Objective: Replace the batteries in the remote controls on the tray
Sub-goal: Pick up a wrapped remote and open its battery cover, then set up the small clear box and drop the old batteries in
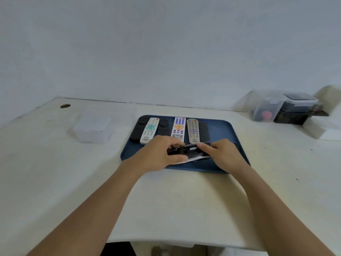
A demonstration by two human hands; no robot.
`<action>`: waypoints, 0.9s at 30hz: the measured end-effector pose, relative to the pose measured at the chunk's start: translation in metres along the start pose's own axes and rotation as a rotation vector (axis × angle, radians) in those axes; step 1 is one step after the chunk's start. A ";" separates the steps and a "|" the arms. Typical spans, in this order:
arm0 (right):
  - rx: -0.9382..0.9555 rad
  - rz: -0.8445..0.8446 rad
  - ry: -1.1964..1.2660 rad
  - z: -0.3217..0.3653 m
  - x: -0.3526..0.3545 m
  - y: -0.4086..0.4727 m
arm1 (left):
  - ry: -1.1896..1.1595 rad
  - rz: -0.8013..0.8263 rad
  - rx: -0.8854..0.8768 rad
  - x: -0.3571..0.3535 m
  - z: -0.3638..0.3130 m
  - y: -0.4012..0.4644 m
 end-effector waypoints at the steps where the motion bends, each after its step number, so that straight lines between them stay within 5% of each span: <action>1: -0.030 -0.036 -0.011 -0.004 0.002 -0.003 | 0.070 0.000 0.008 -0.006 0.001 -0.004; 9: -0.266 0.076 -0.472 -0.021 0.019 -0.007 | 0.306 -0.050 -0.005 -0.022 0.012 -0.010; 13: -0.112 -0.152 -0.544 0.025 0.028 -0.014 | 0.254 -0.064 -0.033 -0.016 0.016 -0.018; 17: 0.272 -0.018 -0.277 0.109 -0.014 -0.008 | -0.086 -0.512 -0.067 0.036 0.035 -0.053; 21: 0.429 0.152 -0.168 0.158 -0.084 0.026 | -0.146 -1.043 0.098 0.088 0.076 -0.098; 23: 0.432 0.183 -0.170 0.173 -0.110 0.051 | -0.108 -1.120 0.244 0.096 0.104 -0.110; 27: 0.348 0.213 -0.200 0.188 -0.125 0.094 | -0.077 -0.973 0.446 0.088 0.145 -0.102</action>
Point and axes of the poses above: each hand's wrist, its own y-axis towards the middle knuckle, its own x-axis out of the back of the hand, z = x × y, the point moved 3 cm from there along y, towards the middle knuckle, and after that the axes turned 14 degrees about z, right-handed, at the moved point
